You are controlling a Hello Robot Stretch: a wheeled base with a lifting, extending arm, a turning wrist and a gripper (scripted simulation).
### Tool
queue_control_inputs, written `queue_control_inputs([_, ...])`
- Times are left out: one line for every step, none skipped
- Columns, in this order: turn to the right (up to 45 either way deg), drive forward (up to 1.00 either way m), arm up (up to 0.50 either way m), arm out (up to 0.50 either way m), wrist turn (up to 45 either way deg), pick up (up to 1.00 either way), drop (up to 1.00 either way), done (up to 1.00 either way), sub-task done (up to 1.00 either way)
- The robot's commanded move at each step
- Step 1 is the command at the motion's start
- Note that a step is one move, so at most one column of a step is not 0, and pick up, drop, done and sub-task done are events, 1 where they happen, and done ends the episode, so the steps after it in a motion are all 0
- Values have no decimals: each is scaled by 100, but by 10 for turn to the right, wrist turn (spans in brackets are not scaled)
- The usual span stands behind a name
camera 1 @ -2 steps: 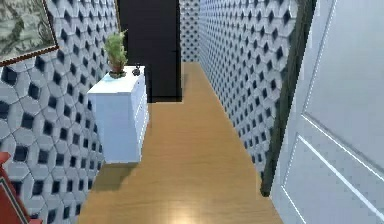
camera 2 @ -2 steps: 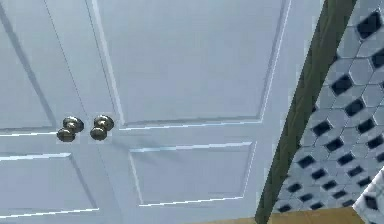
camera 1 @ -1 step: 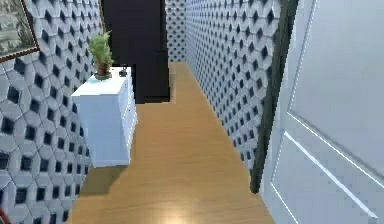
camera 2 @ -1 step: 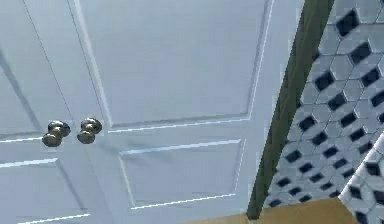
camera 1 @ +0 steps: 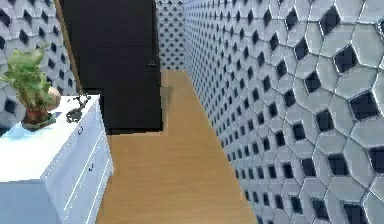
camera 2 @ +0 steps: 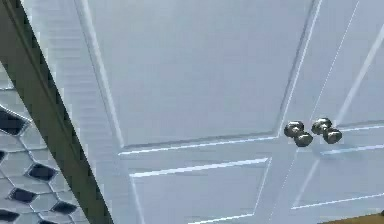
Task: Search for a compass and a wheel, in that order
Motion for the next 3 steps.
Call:
queue_control_inputs([0,100,0,0,0,0,0,0,0])
queue_control_inputs([0,100,0,0,0,0,0,0,0])
queue_control_inputs([-30,0,0,0,0,0,0,0,0])
